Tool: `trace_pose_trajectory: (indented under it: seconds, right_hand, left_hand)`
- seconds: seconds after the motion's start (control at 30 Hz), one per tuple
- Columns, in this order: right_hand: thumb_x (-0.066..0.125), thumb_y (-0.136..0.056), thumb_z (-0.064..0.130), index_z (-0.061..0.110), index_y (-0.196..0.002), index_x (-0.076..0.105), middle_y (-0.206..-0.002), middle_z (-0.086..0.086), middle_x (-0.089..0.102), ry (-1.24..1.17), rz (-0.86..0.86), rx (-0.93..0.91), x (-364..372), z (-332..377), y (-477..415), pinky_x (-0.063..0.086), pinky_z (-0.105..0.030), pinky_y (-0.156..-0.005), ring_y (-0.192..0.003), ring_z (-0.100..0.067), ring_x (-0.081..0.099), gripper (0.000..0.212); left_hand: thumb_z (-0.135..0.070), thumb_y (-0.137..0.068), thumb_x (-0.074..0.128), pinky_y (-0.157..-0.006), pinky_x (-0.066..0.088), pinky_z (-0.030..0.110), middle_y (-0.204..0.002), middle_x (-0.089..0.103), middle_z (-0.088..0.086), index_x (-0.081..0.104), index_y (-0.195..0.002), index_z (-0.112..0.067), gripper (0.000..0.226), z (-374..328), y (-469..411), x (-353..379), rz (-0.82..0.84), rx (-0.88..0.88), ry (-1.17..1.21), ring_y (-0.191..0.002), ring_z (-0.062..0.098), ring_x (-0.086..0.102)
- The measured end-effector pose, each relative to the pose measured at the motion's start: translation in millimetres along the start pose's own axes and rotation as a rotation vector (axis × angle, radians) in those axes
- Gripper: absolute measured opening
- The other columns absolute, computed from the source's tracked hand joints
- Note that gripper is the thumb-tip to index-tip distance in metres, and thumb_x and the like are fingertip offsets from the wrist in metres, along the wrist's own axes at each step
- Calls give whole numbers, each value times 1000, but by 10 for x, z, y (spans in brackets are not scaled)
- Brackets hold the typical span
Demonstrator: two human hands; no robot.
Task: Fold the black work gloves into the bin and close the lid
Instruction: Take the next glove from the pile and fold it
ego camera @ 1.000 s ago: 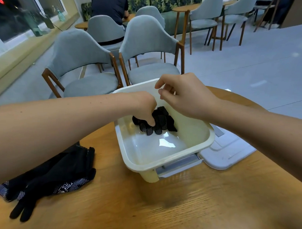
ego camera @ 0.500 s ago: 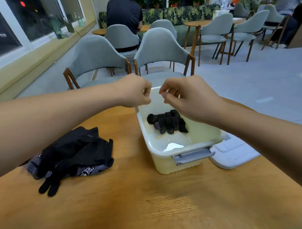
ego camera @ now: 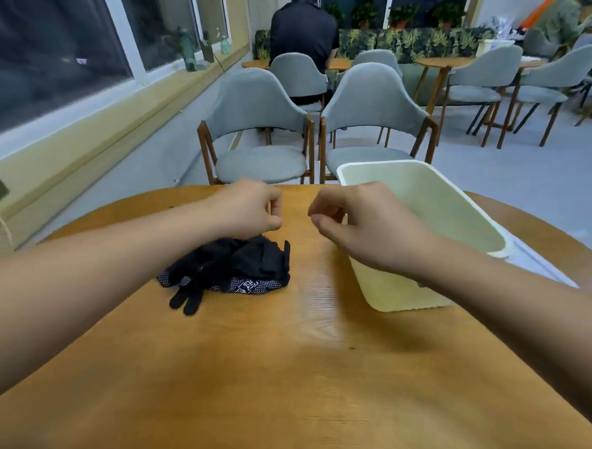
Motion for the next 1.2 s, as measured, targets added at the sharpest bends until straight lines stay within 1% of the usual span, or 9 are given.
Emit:
trace_pose_trajectory:
  seconds: [0.1,0.27,0.43,0.57,0.7,0.83,0.97,1.1,1.2]
  right_hand:
    - [64,-104,32,28,-109,77,-94,14,75,-72,4,13,257,162,141,57,-28,-79,-89,-6,67,15]
    - [62,-102,28,28,-101,71,-89,13,72,-80,-67,-7,707,240,419,56,-41,-75,-82,-12,67,9]
    - [65,-101,25,25,-106,74,-85,12,72,-212,-86,101,1138,129,674,55,-34,-76,-80,-9,65,10]
    - [67,-102,25,27,-109,76,-88,14,74,-315,-114,215,1330,14,784,53,-24,-77,-86,-7,67,12]
    - [66,-104,26,27,-112,76,-89,15,73,-335,-164,260,1426,-65,872,56,-33,-80,-85,-7,66,13]
    - [65,-105,30,28,-112,74,-85,9,73,-350,-172,279,1408,-63,889,57,-39,-81,-84,-9,66,12]
    - [64,-105,32,30,-109,74,-83,9,73,-348,-145,291,1419,-48,901,56,-36,-79,-82,-8,66,11]
    - [63,-105,35,32,-106,74,-85,10,72,-373,-143,314,1415,-65,904,58,-35,-78,-83,-6,68,11]
    - [63,-105,38,35,-102,73,-84,7,74,-413,-140,339,1432,-86,902,60,-43,-80,-83,-10,72,11]
  left_hand:
    - [-40,-93,74,-66,47,32,-90,69,-10,67,-89,-32,11,106,178,256,1,-8,42,-86,11,63]
    - [-40,-94,70,-68,53,36,-87,68,-10,63,-94,-29,13,189,353,625,-98,-66,71,-85,16,65]
    - [-45,-97,69,-65,54,36,-94,69,-4,60,-105,-25,23,226,373,784,-157,-138,59,-82,17,64]
    - [-49,-93,76,-78,58,38,-108,68,-1,58,-121,-24,41,232,346,850,-158,-202,121,-96,22,66]
    - [-46,-90,82,-81,59,40,-111,69,0,58,-120,-27,43,251,355,889,-242,-262,226,-96,22,65]
    - [-50,-90,82,-81,52,37,-116,64,-3,58,-127,-27,49,286,333,834,-265,-291,337,-103,19,60]
    - [-48,-90,84,-86,51,36,-119,58,-6,59,-131,-25,53,275,297,775,-215,-300,373,-108,18,56]
    - [-35,-88,86,-89,56,38,-122,66,-4,63,-131,-23,50,237,289,793,-169,-299,349,-108,19,61]
    - [-31,-94,77,-75,56,36,-113,66,-4,58,-132,-26,43,204,334,738,-207,-303,393,-96,20,66]
Point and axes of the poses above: each hand's wrist, its own y-axis away from the middle knuckle, its own x-axis out of the palm, z = x × y, the point moved 4 cm from there along -y, towards the middle knuckle
